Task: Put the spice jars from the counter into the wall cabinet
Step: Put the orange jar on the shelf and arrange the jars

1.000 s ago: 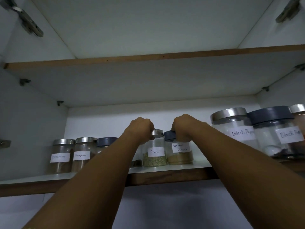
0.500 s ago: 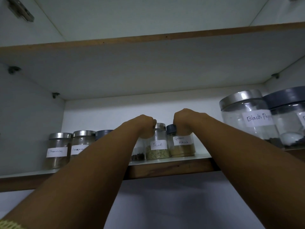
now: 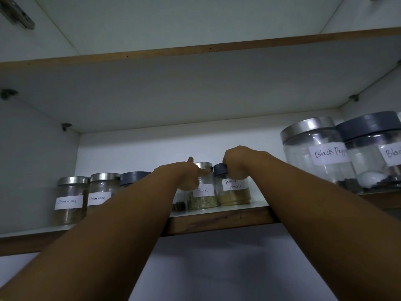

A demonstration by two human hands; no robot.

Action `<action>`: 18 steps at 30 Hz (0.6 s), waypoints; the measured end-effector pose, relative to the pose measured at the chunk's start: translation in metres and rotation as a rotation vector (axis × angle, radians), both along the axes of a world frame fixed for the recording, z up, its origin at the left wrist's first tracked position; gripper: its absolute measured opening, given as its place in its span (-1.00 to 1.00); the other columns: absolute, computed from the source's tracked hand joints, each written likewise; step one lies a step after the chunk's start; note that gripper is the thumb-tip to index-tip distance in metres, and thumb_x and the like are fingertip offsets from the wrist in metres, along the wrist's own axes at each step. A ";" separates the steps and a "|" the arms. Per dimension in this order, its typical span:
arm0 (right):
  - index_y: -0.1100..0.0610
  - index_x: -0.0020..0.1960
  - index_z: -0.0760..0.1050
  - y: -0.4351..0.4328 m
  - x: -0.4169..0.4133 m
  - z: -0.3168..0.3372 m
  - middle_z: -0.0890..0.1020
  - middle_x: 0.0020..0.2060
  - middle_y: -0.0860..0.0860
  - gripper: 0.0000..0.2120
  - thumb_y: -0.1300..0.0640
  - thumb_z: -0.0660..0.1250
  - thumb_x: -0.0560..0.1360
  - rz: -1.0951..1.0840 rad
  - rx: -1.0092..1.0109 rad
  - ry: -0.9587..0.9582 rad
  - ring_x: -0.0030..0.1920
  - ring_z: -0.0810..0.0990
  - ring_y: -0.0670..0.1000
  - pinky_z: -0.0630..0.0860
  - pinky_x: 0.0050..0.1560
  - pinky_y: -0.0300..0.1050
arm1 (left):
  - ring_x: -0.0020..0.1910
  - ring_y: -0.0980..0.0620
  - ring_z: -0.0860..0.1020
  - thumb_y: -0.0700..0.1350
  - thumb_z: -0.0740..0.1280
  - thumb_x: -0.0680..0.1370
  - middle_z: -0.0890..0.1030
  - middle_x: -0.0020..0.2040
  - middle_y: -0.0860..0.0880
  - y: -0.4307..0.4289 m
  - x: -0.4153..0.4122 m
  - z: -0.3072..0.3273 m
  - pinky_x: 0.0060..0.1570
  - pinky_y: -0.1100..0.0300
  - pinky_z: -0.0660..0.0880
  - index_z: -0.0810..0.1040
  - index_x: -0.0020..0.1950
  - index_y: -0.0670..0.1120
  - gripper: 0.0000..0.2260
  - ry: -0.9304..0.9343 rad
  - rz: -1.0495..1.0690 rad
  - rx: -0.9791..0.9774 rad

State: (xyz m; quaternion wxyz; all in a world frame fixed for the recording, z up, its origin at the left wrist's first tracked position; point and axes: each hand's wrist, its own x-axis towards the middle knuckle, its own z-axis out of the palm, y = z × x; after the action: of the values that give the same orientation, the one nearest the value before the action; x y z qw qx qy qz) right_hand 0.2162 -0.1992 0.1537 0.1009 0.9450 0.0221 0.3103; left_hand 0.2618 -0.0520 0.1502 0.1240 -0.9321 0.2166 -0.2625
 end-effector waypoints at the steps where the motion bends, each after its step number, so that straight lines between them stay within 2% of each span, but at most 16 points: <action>1: 0.12 -0.07 0.40 0.000 -0.001 -0.002 0.40 -0.32 0.01 -0.98 0.19 0.22 0.50 0.010 0.011 0.002 -0.14 0.43 0.06 0.37 -0.11 -0.11 | 0.36 -0.28 0.32 -0.17 0.13 0.58 -0.08 0.52 -0.25 0.000 0.000 0.000 0.34 -0.01 0.30 0.02 0.50 0.18 -0.44 0.002 -0.017 -0.017; 2: 0.13 -0.03 0.42 0.001 -0.001 -0.005 0.46 -0.25 0.03 -0.93 0.22 0.23 0.49 0.021 0.023 0.004 -0.13 0.44 0.07 0.38 -0.12 -0.11 | 0.34 -0.27 0.35 -0.14 0.16 0.58 -0.05 0.51 -0.24 0.000 0.000 0.000 0.32 -0.01 0.32 0.03 0.50 0.18 -0.45 -0.004 -0.040 -0.035; 4: 0.16 0.19 0.40 0.004 -0.004 -0.011 0.51 0.05 0.14 -0.71 0.21 0.27 0.47 0.058 0.042 -0.006 0.03 0.47 0.11 0.42 -0.05 -0.08 | 0.40 -0.25 0.28 -0.08 0.19 0.58 -0.08 0.53 -0.21 0.002 -0.002 -0.001 0.37 -0.04 0.28 0.04 0.50 0.14 -0.46 -0.031 -0.100 -0.086; 6: 0.13 0.42 0.19 0.006 -0.010 -0.016 0.33 0.29 0.21 -0.41 0.17 0.32 0.45 0.085 0.072 -0.052 0.29 0.34 0.19 0.40 0.17 0.03 | 0.49 -0.19 0.10 -0.08 0.22 0.58 -0.13 0.55 -0.14 0.000 -0.009 -0.002 0.44 -0.06 0.16 0.05 0.51 0.08 -0.45 -0.073 -0.168 -0.130; 7: 0.11 0.46 0.12 0.007 -0.012 -0.018 0.27 0.34 0.21 -0.34 0.18 0.33 0.43 0.101 0.088 -0.077 0.35 0.27 0.20 0.37 0.23 0.06 | 0.51 -0.16 0.04 -0.09 0.23 0.57 -0.11 0.55 -0.12 -0.001 -0.012 -0.005 0.45 -0.05 0.13 0.07 0.51 0.06 -0.44 -0.092 -0.201 -0.140; 9: 0.11 0.45 0.11 0.010 -0.019 -0.019 0.29 0.31 0.18 -0.29 0.22 0.37 0.40 0.128 0.101 -0.114 0.34 0.27 0.18 0.40 0.22 0.05 | 0.50 -0.13 0.09 -0.12 0.26 0.55 -0.01 0.55 -0.11 -0.004 -0.024 -0.011 0.43 -0.02 0.16 0.12 0.50 0.04 -0.45 -0.101 -0.269 -0.140; 12: 0.12 0.38 0.16 0.015 -0.032 -0.025 0.36 0.20 0.15 -0.31 0.25 0.41 0.35 0.165 0.129 -0.144 0.22 0.40 0.15 0.45 0.12 0.00 | 0.35 -0.09 0.35 -0.12 0.28 0.54 0.24 0.48 -0.07 -0.006 -0.045 -0.019 0.27 0.06 0.34 0.19 0.47 0.02 -0.47 -0.105 -0.353 -0.127; 15: 0.11 0.35 0.21 0.018 -0.053 -0.030 0.40 0.18 0.14 -0.37 0.23 0.40 0.35 0.204 0.088 -0.192 0.17 0.42 0.13 0.42 0.08 -0.04 | 0.27 -0.07 0.41 -0.09 0.27 0.54 0.35 0.40 -0.07 -0.007 -0.067 -0.025 0.20 0.10 0.37 0.23 0.45 -0.02 -0.51 -0.143 -0.402 -0.183; 18: 0.13 0.32 0.27 0.014 -0.080 -0.031 0.44 0.19 0.13 -0.44 0.22 0.36 0.37 0.232 0.016 -0.256 0.17 0.41 0.11 0.40 0.08 -0.07 | 0.18 -0.07 0.46 -0.07 0.22 0.55 0.46 0.29 -0.10 -0.010 -0.090 -0.025 0.15 0.07 0.43 0.35 0.36 -0.05 -0.63 -0.140 -0.431 -0.216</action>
State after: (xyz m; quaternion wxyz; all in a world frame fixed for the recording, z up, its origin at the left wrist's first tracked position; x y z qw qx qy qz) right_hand 0.1365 -0.1852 0.1226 0.0590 0.8897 0.1156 0.4377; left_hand 0.1722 -0.0621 0.1251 -0.0205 -0.8518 0.3718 -0.3685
